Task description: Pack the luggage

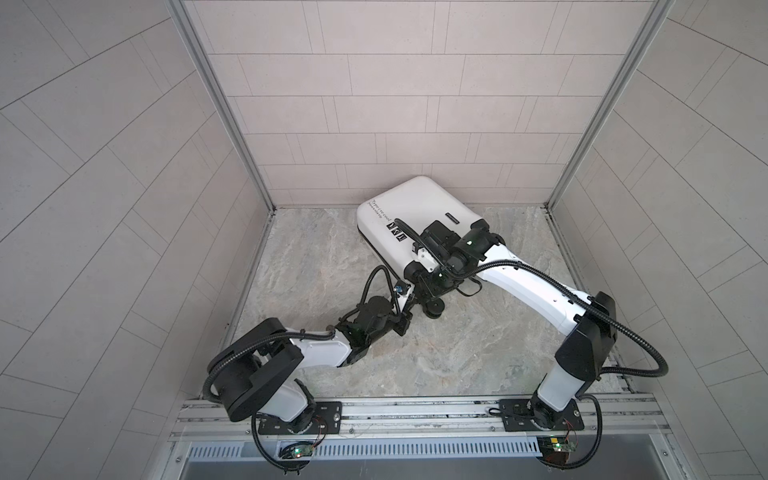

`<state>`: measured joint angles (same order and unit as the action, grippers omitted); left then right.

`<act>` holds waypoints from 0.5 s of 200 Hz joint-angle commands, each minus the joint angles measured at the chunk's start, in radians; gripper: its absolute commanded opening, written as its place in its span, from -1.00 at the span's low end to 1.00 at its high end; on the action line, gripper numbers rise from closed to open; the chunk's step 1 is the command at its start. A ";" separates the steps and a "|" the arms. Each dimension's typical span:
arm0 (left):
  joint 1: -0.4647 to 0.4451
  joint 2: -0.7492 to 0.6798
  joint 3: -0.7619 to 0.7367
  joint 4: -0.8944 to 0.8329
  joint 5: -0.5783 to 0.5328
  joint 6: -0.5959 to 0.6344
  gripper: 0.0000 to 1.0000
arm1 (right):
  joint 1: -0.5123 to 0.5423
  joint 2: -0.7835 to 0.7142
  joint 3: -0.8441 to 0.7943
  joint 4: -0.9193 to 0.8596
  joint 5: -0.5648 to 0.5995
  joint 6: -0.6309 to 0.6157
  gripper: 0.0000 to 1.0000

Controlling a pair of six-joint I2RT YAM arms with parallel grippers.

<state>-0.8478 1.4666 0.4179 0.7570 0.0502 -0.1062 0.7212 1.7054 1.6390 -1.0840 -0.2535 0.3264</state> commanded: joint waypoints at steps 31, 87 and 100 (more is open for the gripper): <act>-0.069 0.013 -0.011 0.236 0.148 -0.004 -1.00 | 0.001 -0.076 -0.075 0.229 0.079 -0.025 0.27; -0.058 -0.001 -0.030 0.231 0.091 -0.015 -1.00 | -0.137 -0.251 -0.134 0.145 0.173 -0.081 0.58; -0.057 -0.003 -0.028 0.224 0.090 -0.015 -1.00 | -0.179 -0.291 -0.172 0.151 0.168 -0.088 0.60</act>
<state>-0.8909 1.4830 0.3977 0.8932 0.0895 -0.1261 0.6250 1.4979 1.5105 -0.9451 -0.1421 0.2695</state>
